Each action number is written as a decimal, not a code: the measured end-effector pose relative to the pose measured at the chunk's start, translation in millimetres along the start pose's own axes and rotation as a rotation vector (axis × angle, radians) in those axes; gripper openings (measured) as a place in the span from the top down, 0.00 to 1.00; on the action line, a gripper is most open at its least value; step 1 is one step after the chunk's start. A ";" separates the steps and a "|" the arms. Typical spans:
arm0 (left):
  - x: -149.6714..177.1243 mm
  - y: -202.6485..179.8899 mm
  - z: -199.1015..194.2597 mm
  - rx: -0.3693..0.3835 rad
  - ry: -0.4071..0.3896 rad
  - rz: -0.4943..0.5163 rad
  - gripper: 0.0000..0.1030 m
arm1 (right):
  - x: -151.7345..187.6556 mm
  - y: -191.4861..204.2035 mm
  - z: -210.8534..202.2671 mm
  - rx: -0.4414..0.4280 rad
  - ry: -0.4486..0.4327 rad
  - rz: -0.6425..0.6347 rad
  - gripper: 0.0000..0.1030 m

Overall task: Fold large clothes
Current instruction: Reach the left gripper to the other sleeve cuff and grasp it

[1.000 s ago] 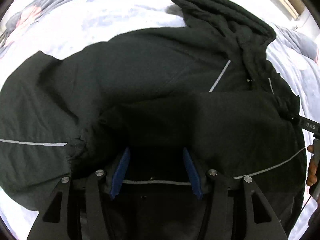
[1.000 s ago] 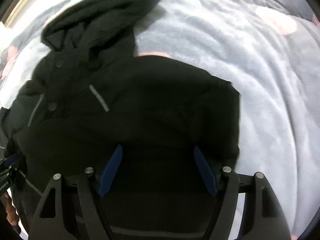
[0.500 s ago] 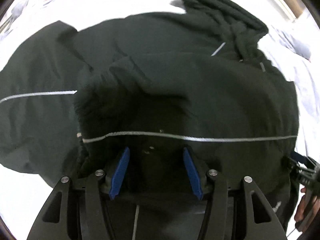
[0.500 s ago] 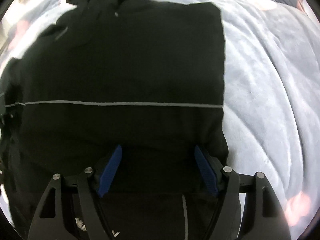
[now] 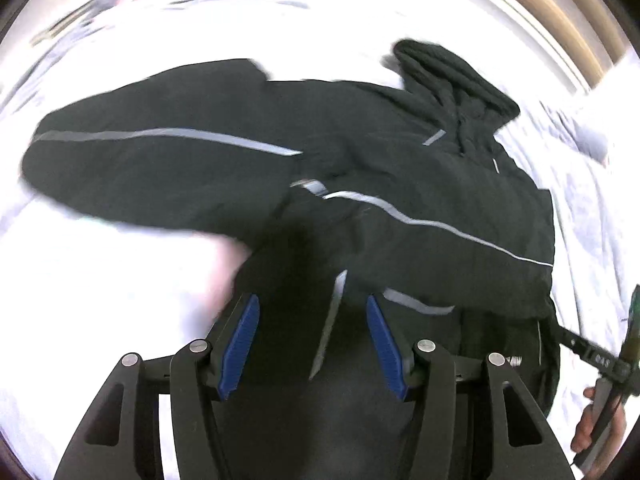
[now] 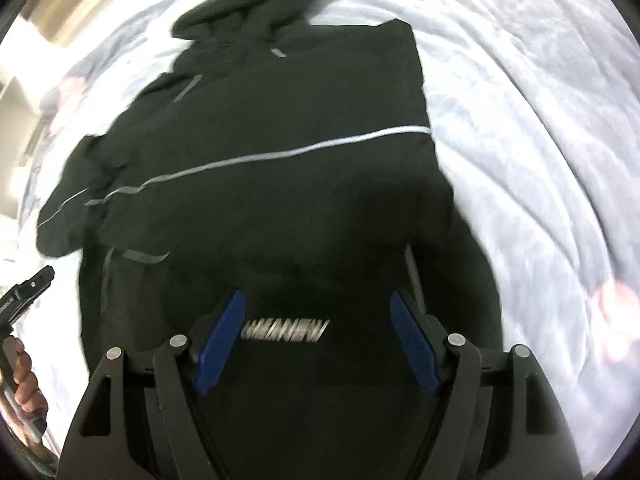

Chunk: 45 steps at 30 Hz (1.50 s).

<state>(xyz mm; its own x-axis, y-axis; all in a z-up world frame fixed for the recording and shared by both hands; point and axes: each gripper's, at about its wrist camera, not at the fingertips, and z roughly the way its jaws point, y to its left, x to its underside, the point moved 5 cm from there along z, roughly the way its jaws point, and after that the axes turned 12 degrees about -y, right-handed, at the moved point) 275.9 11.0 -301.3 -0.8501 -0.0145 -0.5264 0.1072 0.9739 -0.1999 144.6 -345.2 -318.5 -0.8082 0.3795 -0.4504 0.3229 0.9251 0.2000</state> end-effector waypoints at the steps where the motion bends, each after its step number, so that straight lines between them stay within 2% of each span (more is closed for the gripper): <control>1: 3.6 15.9 -14.7 -0.013 -0.007 -0.017 0.44 | 6.1 7.3 -8.7 -0.006 0.000 -0.004 0.25; 5: 18.9 82.1 -63.8 -0.080 -0.039 -0.095 0.44 | 24.2 32.0 -19.2 -0.026 -0.007 -0.013 0.25; 7: 16.8 116.5 -80.0 -0.107 -0.055 -0.146 0.44 | 31.6 46.5 -22.9 -0.029 -0.013 -0.011 0.25; 10: 6.4 169.2 -99.9 -0.153 -0.096 -0.216 0.42 | 43.9 58.0 -38.0 -0.030 -0.022 -0.007 0.25; 13: -10.9 216.4 -108.2 -0.182 -0.137 -0.281 0.33 | 51.8 77.2 -33.4 -0.011 -0.015 -0.003 0.25; 15: -23.4 253.2 -111.1 -0.191 -0.164 -0.333 0.32 | 54.8 87.2 -26.2 0.004 -0.002 -0.006 0.25; 17: -40.1 283.9 -101.9 -0.186 -0.181 -0.385 0.30 | 59.9 95.4 -23.7 0.026 0.013 -0.012 0.25; 23: -86.1 359.8 -36.7 -0.166 -0.179 -0.507 0.28 | 64.2 112.6 -8.7 0.085 0.054 -0.024 0.25; 29: -109.6 409.6 40.5 -0.178 -0.159 -0.588 0.28 | 68.1 123.3 10.3 0.138 0.116 -0.019 0.25; 34: -111.8 436.7 80.3 -0.150 -0.164 -0.653 0.26 | 69.7 135.3 24.8 0.157 0.161 -0.030 0.25; 40: -114.2 437.4 96.0 -0.121 -0.185 -0.652 0.23 | 70.4 158.4 39.3 0.141 0.191 -0.069 0.25; 41: -116.7 436.0 96.1 -0.121 -0.195 -0.639 0.23 | 70.4 161.5 40.5 0.138 0.193 -0.076 0.25; 42: -118.4 434.1 95.3 -0.117 -0.202 -0.627 0.32 | 70.4 166.1 41.7 0.132 0.195 -0.089 0.25; 43: -121.9 431.4 94.6 -0.100 -0.209 -0.611 0.53 | 70.3 169.8 42.3 0.127 0.196 -0.099 0.25; 44: -124.9 426.8 91.9 -0.077 -0.213 -0.594 0.60 | 70.1 172.8 42.3 0.123 0.195 -0.109 0.25; 45: -127.2 424.7 87.9 -0.088 -0.222 -0.578 0.66 | 69.9 175.7 41.9 0.117 0.192 -0.119 0.25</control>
<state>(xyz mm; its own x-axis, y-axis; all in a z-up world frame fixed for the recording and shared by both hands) 474.9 406.5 -391.9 -0.6295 -0.5821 -0.5147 -0.3891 0.8095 -0.4396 165.4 -155.5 -351.3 -0.9189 0.2684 -0.2892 0.2660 0.9628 0.0484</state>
